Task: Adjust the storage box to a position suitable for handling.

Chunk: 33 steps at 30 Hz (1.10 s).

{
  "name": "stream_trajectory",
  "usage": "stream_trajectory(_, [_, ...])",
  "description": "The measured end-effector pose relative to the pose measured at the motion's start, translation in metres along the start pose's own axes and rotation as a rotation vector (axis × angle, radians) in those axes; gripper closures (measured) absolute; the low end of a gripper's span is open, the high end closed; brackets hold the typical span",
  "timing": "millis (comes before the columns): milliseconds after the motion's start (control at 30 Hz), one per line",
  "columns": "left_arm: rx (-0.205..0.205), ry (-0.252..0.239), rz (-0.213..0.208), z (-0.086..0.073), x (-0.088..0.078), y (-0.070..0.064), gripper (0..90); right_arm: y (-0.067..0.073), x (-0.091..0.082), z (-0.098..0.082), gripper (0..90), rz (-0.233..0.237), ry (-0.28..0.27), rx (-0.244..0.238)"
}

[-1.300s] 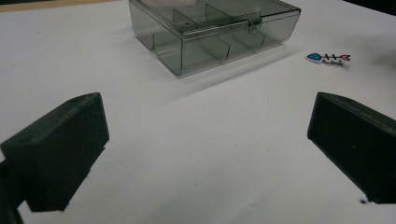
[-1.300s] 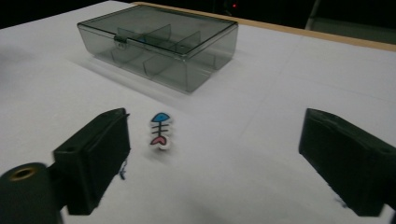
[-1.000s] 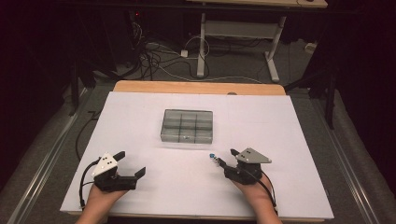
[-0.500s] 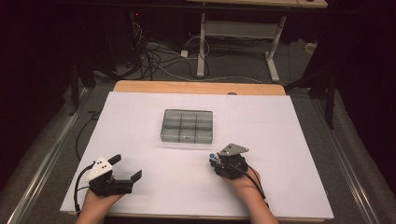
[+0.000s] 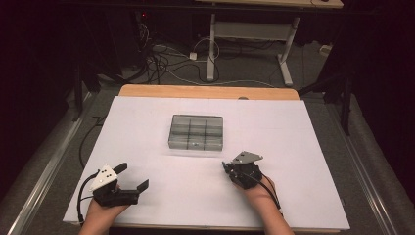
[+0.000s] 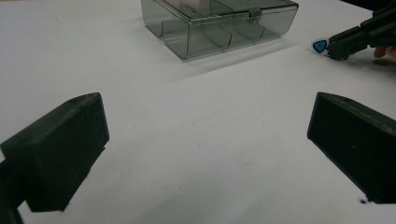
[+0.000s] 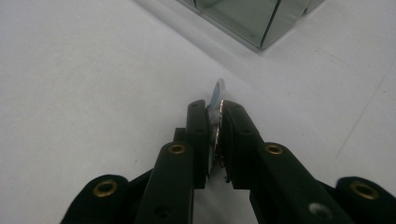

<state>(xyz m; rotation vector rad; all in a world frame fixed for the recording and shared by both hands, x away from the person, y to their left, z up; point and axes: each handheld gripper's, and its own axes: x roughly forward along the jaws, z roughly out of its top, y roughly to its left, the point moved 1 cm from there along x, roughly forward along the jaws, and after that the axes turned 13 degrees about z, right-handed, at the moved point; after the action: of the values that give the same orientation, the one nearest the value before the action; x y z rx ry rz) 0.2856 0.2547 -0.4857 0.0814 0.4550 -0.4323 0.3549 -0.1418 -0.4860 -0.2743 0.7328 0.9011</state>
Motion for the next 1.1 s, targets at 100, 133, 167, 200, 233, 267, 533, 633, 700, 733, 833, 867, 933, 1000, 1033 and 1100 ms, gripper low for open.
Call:
stream_trajectory(100, [0.002, -0.003, -0.016, 0.002, 0.004, -0.002, 0.0, -0.001, -0.005, -0.004, 83.1, -0.001, 0.001, 0.007])
stream_trajectory(133, [0.003, -0.003, -0.021, 0.003, 0.005, -0.002, 0.0, -0.001, -0.008, -0.006, 83.2, -0.006, 0.002, 0.008])
stream_trajectory(167, [0.005, -0.001, -0.025, 0.004, 0.007, -0.003, 0.0, -0.002, -0.01, -0.008, 83.2, -0.006, -0.001, 0.016])
stream_trajectory(200, [0.01, -0.001, -0.03, 0.005, 0.008, -0.004, 0.0, -0.003, -0.013, -0.01, 83.2, -0.008, -0.002, 0.023])
stream_trajectory(233, [0.014, 0.0, -0.035, 0.006, 0.01, -0.005, 0.0, -0.003, -0.016, -0.013, 83.2, -0.015, -0.002, 0.032])
stream_trajectory(267, [0.015, -0.001, -0.04, 0.007, 0.011, -0.006, 0.0, -0.004, -0.019, -0.016, 83.2, -0.021, -0.003, 0.037])
stream_trajectory(533, [0.032, -0.002, -0.076, 0.014, 0.025, -0.013, 0.0, -0.013, -0.054, -0.047, 83.1, -0.077, -0.022, 0.117])
stream_trajectory(633, [0.033, -0.006, -0.085, 0.017, 0.027, -0.015, 0.0, -0.019, -0.067, -0.057, 83.0, -0.108, -0.036, 0.153])
stream_trajectory(700, [0.029, -0.01, -0.091, 0.018, 0.029, -0.015, 0.0, -0.023, -0.074, -0.063, 83.0, -0.122, -0.044, 0.175])
stream_trajectory(733, [0.026, -0.012, -0.093, 0.019, 0.03, -0.015, 0.0, -0.024, -0.077, -0.065, 83.0, -0.13, -0.046, 0.182])
stream_trajectory(833, [0.023, -0.013, -0.097, 0.02, 0.031, -0.015, 0.0, -0.026, -0.08, -0.07, 82.5, -0.142, -0.049, 0.197])
stream_trajectory(867, [0.022, -0.011, -0.098, 0.02, 0.031, -0.015, 0.0, -0.027, -0.08, -0.071, 82.4, -0.141, -0.054, 0.202])
stream_trajectory(933, [0.023, -0.01, -0.1, 0.02, 0.032, -0.015, 0.0, -0.027, -0.08, -0.071, 81.1, -0.142, -0.056, 0.203])
stream_trajectory(1000, [0.024, -0.01, -0.1, 0.02, 0.031, -0.015, 0.0, -0.026, -0.08, -0.071, 78.3, -0.138, -0.059, 0.203])
stream_trajectory(1033, [0.024, -0.011, -0.098, 0.02, 0.031, -0.014, 0.0, -0.026, -0.079, -0.07, 73.5, -0.133, -0.064, 0.204])
stream_trajectory(1100, [0.022, -0.011, -0.096, 0.02, 0.03, -0.014, 0.0, -0.027, -0.08, -0.07, 69.9, -0.133, -0.073, 0.198])
